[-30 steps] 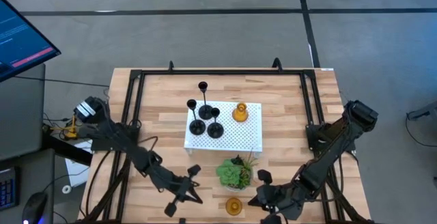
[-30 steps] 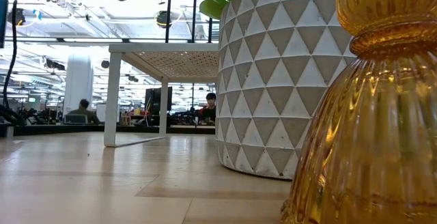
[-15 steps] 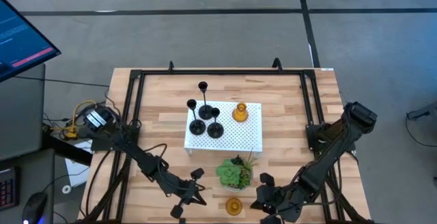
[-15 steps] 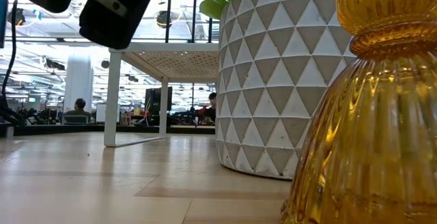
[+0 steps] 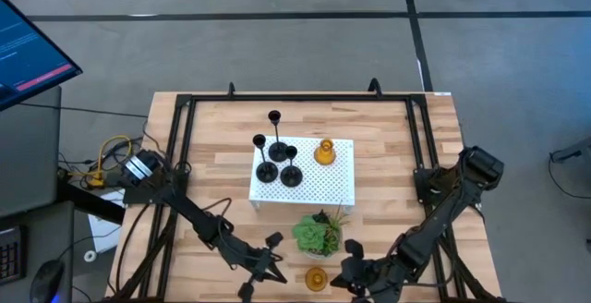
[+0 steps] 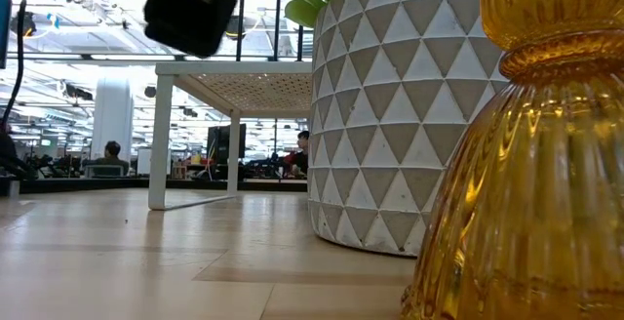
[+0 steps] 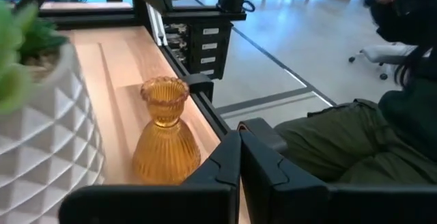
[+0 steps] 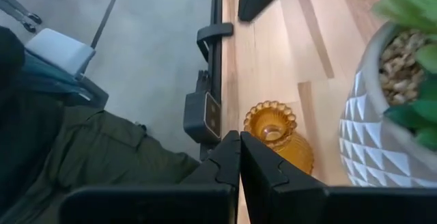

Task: Pick & Place candle stick holders
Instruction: Put the orange transparent candle holder on the shelf

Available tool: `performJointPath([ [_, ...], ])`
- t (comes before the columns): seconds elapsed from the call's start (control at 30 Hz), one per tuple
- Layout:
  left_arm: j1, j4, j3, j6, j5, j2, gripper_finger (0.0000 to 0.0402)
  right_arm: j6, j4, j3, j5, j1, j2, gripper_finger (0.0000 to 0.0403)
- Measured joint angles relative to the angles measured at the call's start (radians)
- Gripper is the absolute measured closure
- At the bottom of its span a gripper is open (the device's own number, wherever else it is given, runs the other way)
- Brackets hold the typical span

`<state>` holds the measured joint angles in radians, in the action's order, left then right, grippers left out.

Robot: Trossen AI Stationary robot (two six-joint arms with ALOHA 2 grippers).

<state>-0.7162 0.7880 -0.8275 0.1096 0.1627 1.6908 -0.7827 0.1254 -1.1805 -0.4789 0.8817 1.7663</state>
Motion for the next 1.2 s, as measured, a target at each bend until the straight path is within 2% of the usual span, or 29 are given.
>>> performJointPath([
  [0.3,0.000,-0.002,-0.124,0.002,-0.002,0.128,0.0398,0.020,0.001,0.000,-0.021,0.011,-0.006,0.0403],
  [0.63,-0.001,-0.002,-0.175,0.132,-0.001,0.217,0.0398,0.033,-0.002,0.000,-0.024,0.032,-0.008,0.0403],
  [0.87,-0.001,-0.002,-0.236,0.138,-0.006,0.274,0.0398,0.033,-0.007,0.000,-0.079,0.055,-0.009,0.0403],
  [1.2,0.031,0.000,-0.289,0.131,0.087,0.339,0.0398,0.034,-0.035,0.000,-0.144,0.098,-0.010,0.0403],
])
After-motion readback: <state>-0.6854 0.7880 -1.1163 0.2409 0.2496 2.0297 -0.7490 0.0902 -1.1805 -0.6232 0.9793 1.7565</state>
